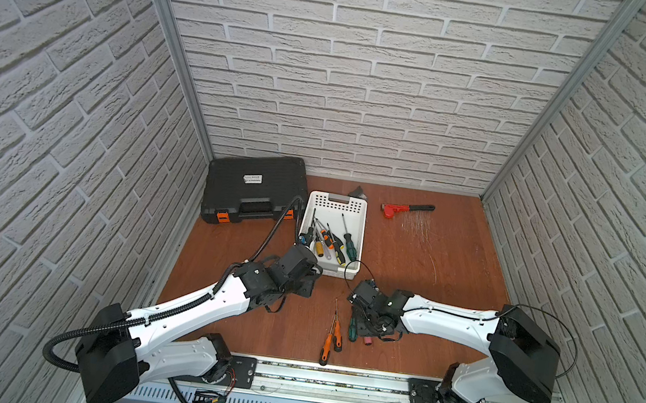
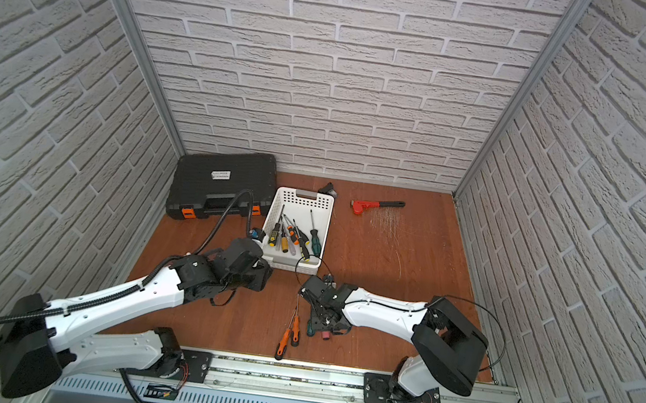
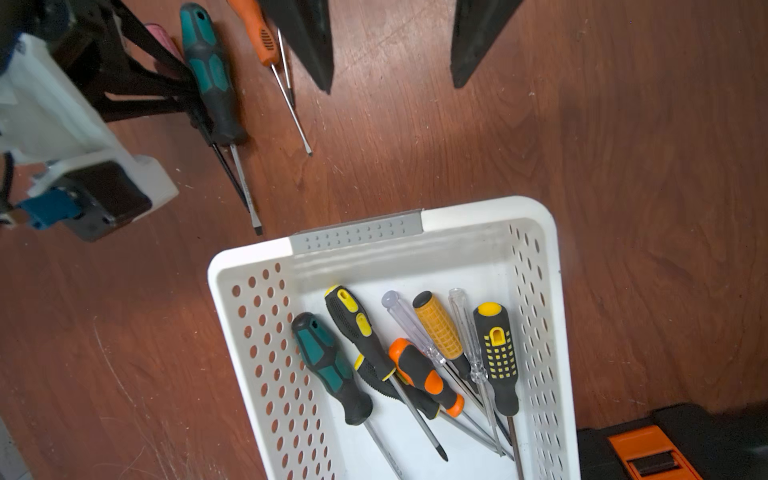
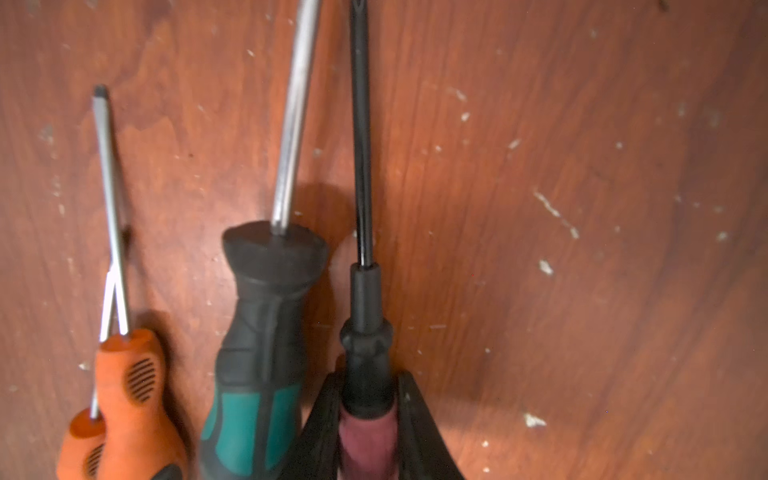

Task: Put the screwdriver in the bin
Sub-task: 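Carry the pink screwdriver with the right gripper into the bin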

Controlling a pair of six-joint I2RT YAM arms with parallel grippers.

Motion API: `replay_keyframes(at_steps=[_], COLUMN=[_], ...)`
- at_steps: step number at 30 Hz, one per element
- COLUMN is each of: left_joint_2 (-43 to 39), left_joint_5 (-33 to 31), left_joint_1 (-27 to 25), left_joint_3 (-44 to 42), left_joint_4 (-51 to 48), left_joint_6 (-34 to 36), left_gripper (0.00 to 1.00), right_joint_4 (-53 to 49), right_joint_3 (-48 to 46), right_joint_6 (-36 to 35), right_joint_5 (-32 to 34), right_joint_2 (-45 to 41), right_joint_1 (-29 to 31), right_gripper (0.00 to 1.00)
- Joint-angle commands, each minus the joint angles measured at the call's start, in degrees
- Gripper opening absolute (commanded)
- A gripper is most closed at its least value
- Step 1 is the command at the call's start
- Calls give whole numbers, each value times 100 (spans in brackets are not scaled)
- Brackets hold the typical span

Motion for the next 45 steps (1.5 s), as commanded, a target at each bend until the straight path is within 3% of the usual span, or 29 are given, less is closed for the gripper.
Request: replay_keyframes(at_steps=[1,7,12,18,25,30,38,45], left_joint_2=[-175,-303,-575,-971,-1458,-1755,-1719,-1582], left_joint_5=[-220,-358,-546,-432,-508,-531,-497,-450], left_joint_1=[35,104,233,627,722,781,836,844], left_joint_3=[-50,-78,-147,-529,-687,-859,-885,-816], left_joint_4=[59,-184,-441,-492,-856,-943,-874,-811], left_joint_6=[-46,-184,-384,-823,-1028,-1213,-1215,-1218], left_gripper=[47,47,47,48,48,49,50,50], right_joint_4=[-336,-688,-1271,-1268,-938,-740,-1012,-914], right_joint_3=[-131,-94,996,3310,5367,5965,6114,5993], right_joint_6=[-116,-420,-1304,-2520,-2850,-2861,-3131,-2926], right_joint_5=[99,-218,-94,-292,-1412,-1712,-854,-665], right_joint_2=[-376,-1190,-1573,-166,1860,2675,3320,3545], right_joint_1=[-118,-916,-1697,-1968,-1968,-1952,-1984,-2020], right_gripper=[5,5,5,5,5,5,5,6])
